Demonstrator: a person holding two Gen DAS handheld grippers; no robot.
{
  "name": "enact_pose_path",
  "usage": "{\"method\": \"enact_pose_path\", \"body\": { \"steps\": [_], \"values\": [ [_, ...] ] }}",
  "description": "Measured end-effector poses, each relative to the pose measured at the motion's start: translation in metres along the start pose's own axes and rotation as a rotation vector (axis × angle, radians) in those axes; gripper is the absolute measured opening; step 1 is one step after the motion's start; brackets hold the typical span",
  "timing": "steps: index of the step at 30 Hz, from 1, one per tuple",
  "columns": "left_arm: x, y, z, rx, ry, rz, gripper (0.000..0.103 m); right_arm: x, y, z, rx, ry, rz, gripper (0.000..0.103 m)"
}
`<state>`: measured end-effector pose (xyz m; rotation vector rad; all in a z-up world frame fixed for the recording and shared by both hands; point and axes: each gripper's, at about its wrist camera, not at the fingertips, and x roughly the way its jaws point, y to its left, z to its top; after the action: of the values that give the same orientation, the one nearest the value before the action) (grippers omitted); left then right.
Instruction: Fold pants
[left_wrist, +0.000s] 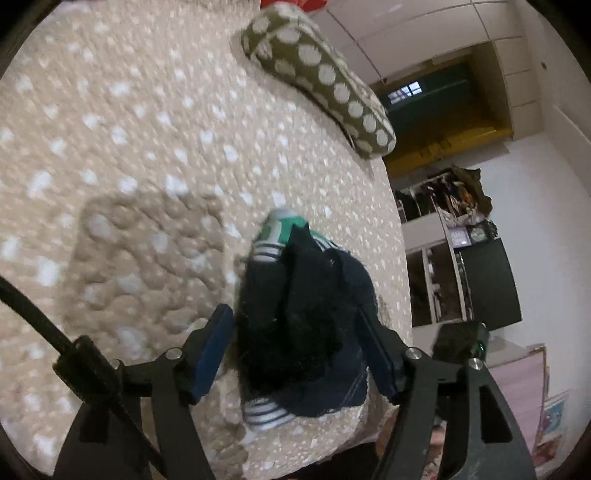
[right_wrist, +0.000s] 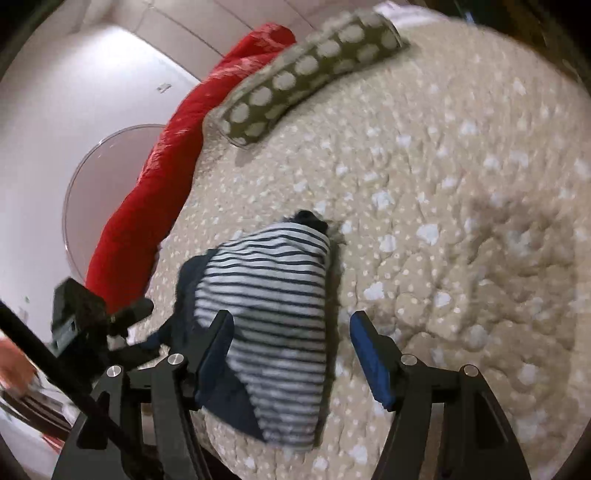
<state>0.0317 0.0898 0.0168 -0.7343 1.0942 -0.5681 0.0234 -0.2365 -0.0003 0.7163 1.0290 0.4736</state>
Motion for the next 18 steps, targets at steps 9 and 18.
{"method": "enact_pose_path", "body": {
  "steps": [9, 18],
  "values": [
    [0.034, -0.028, 0.001, 0.076, 0.066, -0.032, 0.061, 0.031, -0.002, 0.016, 0.099, 0.04, 0.186, 0.031],
    [0.033, -0.082, 0.054, 0.159, 0.009, -0.032, 0.044, 0.022, 0.039, 0.075, -0.022, -0.036, 0.162, 0.024]
  ]
}}
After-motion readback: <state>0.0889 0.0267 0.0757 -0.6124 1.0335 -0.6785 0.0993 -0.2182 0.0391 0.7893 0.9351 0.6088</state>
